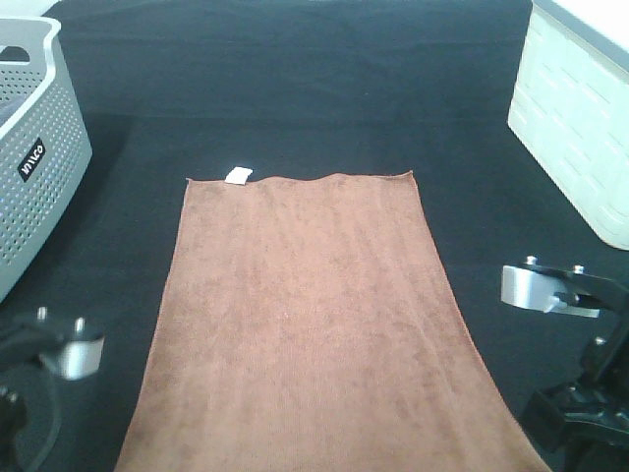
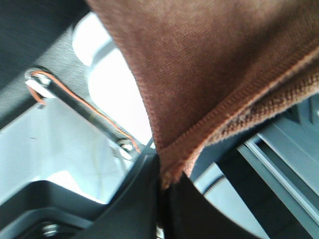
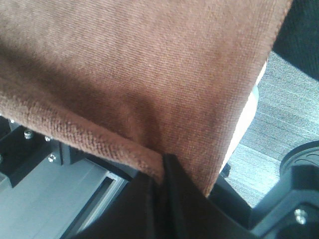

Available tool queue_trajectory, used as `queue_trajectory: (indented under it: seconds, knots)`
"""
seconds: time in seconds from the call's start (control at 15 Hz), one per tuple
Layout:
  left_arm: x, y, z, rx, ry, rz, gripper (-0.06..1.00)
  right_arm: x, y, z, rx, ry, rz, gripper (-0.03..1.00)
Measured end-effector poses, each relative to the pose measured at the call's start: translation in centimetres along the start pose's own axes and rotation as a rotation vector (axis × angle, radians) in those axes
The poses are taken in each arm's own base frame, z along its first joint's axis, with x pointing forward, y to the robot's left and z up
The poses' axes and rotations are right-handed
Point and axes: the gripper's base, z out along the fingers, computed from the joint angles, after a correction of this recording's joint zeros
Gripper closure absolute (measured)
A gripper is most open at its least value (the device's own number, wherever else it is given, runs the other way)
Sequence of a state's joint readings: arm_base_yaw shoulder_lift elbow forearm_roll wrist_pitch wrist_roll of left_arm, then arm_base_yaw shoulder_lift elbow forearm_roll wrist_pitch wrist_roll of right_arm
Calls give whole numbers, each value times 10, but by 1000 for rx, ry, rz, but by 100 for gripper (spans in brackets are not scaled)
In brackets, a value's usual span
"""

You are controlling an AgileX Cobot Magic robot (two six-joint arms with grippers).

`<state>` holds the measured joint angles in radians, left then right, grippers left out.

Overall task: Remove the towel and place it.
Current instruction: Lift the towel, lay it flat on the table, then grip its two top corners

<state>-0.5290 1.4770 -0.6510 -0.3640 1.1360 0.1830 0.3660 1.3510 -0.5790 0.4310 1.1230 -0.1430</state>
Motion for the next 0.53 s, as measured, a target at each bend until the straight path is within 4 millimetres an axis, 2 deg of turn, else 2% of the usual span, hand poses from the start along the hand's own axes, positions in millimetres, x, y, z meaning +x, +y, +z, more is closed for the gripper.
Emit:
queue_trajectory:
  seconds: [0.2, 0.53]
  knots:
    - [-4, 0, -7, -37, 15, 16, 94, 0, 1, 7, -46, -13, -28, 97]
    - [-17, -27, 16, -110, 128, 127, 94, 8, -4, 21, -65, 18, -16, 93]
